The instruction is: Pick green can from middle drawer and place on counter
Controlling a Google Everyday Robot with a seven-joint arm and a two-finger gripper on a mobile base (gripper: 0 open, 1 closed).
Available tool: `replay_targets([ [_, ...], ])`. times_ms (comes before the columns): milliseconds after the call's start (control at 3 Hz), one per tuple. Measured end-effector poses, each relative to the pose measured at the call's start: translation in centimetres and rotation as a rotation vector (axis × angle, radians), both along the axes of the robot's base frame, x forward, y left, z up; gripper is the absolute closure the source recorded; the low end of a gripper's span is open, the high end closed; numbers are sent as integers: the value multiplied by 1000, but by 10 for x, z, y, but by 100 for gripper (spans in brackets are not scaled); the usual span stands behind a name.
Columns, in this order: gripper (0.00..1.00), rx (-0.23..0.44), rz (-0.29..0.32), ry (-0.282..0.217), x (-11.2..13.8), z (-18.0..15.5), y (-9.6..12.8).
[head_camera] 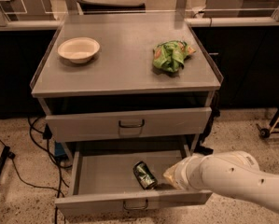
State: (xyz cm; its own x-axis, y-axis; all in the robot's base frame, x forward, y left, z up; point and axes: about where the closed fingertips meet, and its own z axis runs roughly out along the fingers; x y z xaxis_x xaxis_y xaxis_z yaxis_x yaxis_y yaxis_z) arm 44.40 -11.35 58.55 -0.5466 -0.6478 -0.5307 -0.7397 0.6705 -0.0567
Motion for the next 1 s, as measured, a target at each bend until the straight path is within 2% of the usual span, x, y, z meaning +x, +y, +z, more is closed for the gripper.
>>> replay_targets([
  [333, 100, 31, -22, -23, 12, -21, 7],
  [1000, 100, 97, -23, 4, 39, -68, 40],
])
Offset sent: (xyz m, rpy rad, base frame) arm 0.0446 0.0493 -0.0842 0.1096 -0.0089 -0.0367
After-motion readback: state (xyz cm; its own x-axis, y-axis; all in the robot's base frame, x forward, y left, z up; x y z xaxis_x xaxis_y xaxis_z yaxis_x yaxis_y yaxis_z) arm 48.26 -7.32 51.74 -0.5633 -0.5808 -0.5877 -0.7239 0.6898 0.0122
